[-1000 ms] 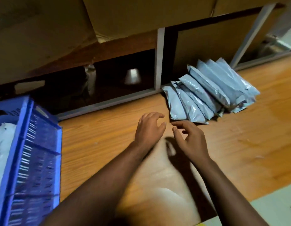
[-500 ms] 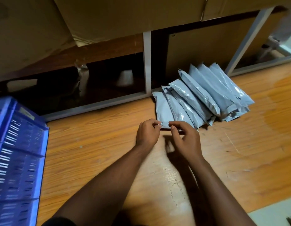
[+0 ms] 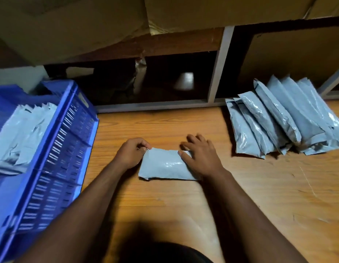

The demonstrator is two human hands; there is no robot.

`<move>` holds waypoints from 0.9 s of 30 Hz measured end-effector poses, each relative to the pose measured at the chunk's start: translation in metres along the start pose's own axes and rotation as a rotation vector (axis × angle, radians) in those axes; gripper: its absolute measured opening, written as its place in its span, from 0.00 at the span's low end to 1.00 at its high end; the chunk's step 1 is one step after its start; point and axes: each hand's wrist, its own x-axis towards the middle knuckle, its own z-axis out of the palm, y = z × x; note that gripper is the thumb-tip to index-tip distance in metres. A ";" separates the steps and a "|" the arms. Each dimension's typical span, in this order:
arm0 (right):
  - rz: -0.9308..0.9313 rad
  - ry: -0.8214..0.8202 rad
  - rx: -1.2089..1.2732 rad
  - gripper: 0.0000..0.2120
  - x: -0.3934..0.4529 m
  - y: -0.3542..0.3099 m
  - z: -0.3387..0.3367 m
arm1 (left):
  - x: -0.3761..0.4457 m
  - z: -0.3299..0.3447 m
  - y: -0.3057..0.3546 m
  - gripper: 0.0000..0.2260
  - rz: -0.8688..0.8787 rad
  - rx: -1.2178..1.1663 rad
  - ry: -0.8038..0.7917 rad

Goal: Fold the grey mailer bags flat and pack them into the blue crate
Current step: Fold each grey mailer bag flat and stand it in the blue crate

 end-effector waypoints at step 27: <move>-0.088 0.050 -0.058 0.26 0.005 -0.045 0.037 | -0.031 0.079 -0.014 0.25 0.396 0.461 0.243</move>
